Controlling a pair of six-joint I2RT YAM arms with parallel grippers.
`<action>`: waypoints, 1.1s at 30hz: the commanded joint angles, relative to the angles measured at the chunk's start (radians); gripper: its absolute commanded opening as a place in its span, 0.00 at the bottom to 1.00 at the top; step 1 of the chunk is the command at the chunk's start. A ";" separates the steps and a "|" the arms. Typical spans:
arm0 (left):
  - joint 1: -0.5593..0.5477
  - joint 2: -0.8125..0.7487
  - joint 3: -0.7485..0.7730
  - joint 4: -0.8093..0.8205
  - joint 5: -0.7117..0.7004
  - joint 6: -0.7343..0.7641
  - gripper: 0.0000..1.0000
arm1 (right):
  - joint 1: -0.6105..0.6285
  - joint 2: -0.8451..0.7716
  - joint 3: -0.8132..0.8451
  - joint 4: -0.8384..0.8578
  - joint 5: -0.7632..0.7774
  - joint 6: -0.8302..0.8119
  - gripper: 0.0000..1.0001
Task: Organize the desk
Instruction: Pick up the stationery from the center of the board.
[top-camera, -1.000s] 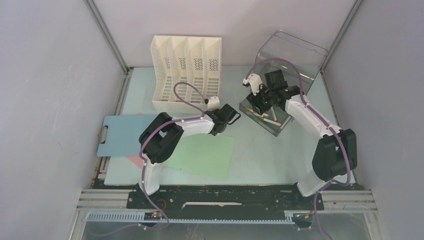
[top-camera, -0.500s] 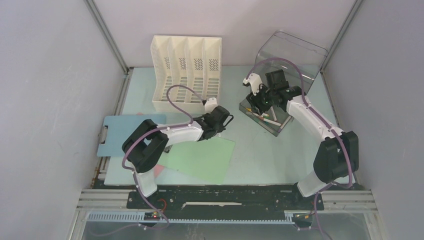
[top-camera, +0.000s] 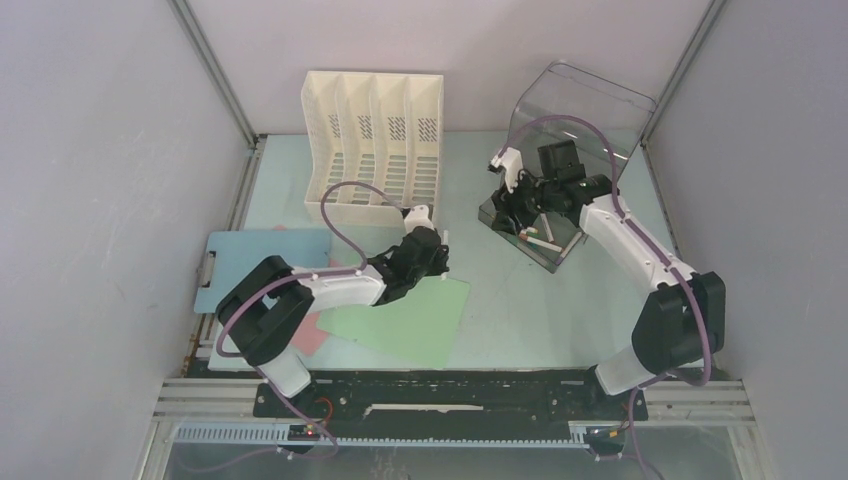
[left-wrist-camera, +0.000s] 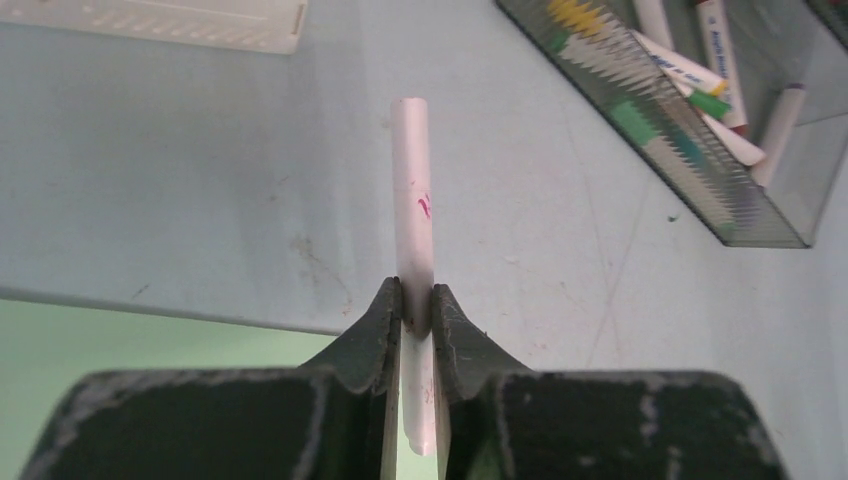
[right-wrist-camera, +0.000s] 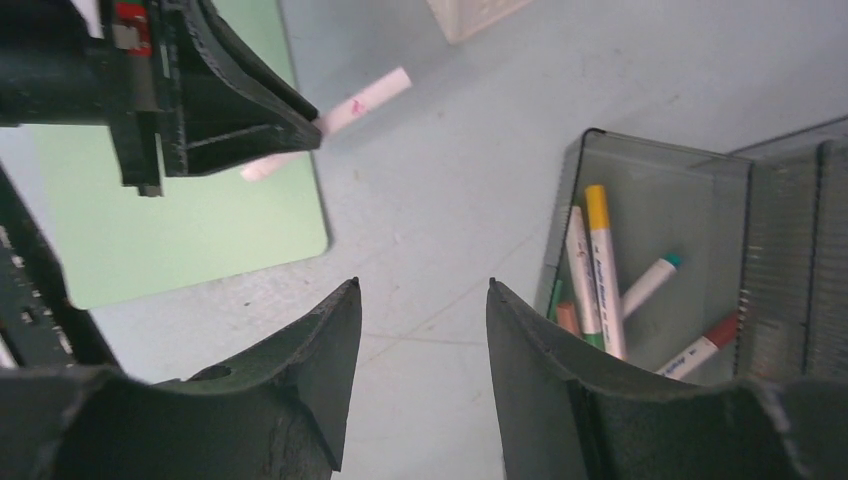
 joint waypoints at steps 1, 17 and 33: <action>-0.007 -0.058 -0.027 0.148 0.071 0.036 0.00 | -0.010 -0.048 -0.005 -0.005 -0.147 0.034 0.57; -0.018 -0.137 -0.273 0.643 0.225 0.035 0.00 | -0.091 0.021 -0.004 0.016 -0.505 0.207 0.56; -0.042 -0.154 -0.383 0.948 0.221 -0.005 0.00 | -0.117 0.103 -0.065 0.203 -0.614 0.512 0.56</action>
